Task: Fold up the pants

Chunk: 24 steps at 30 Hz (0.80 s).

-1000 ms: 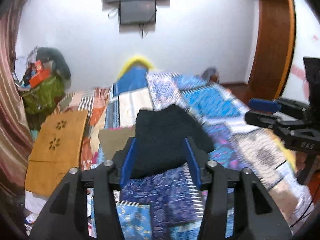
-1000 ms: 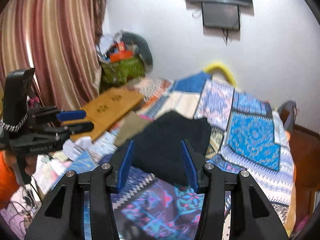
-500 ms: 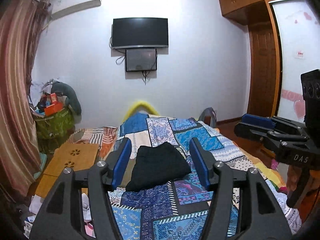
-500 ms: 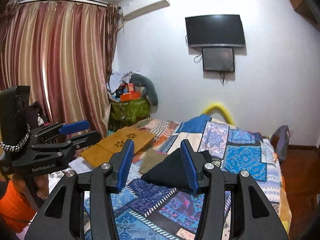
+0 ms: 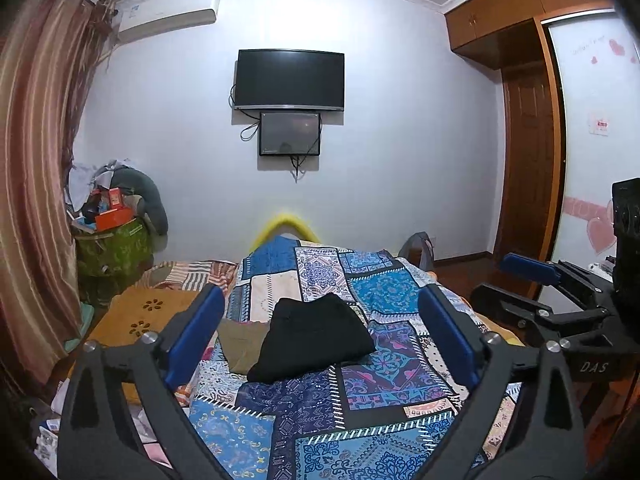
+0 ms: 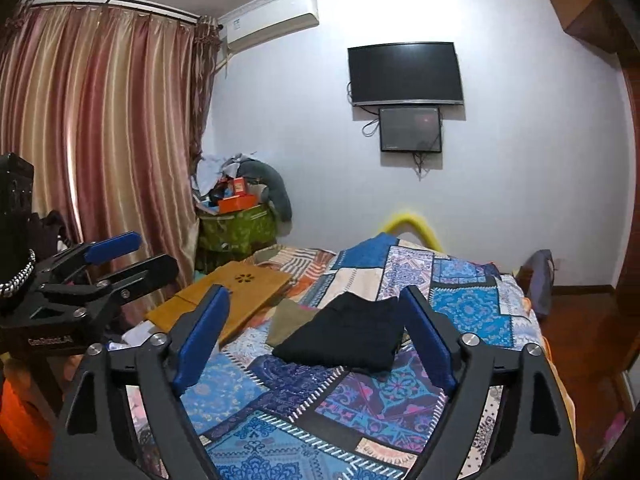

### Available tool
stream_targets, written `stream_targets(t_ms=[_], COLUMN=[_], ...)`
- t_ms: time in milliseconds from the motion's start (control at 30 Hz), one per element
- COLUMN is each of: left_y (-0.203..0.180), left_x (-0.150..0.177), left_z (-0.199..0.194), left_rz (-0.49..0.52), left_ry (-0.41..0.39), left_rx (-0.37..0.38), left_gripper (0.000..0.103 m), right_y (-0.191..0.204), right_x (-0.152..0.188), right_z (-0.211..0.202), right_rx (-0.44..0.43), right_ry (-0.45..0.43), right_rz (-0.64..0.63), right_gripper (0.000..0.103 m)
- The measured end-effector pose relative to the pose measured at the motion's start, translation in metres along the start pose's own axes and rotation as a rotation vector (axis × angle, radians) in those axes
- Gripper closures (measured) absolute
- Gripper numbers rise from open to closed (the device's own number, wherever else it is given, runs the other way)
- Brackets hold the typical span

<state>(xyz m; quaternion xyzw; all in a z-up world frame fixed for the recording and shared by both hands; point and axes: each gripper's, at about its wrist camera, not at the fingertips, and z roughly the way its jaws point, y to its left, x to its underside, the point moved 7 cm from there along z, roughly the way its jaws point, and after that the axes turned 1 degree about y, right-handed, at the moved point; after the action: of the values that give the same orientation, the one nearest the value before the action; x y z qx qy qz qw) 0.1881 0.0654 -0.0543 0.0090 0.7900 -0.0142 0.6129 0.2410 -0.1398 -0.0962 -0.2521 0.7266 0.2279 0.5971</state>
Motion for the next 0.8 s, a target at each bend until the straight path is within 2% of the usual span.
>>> stream_targets(t_ms=[167,800], left_y=[0.0019,0.0022], left_x=[0.0026,0.0063], left_z=[0.0038,0.0082], left_rz=[-0.006,-0.025], left_ry=[-0.002,0.000], left_rx=[0.001,-0.006], left_gripper=[0.002,0.000], right_y=[-0.0023,-0.0024], right_x=[0.0022,0.0002], right_z=[-0.0060,-0.0094], right_rx=[0.023,0.034], right_ry=[-0.015,-0.021], right_rz=[0.018,0.031], right_gripper=[0.002,0.001])
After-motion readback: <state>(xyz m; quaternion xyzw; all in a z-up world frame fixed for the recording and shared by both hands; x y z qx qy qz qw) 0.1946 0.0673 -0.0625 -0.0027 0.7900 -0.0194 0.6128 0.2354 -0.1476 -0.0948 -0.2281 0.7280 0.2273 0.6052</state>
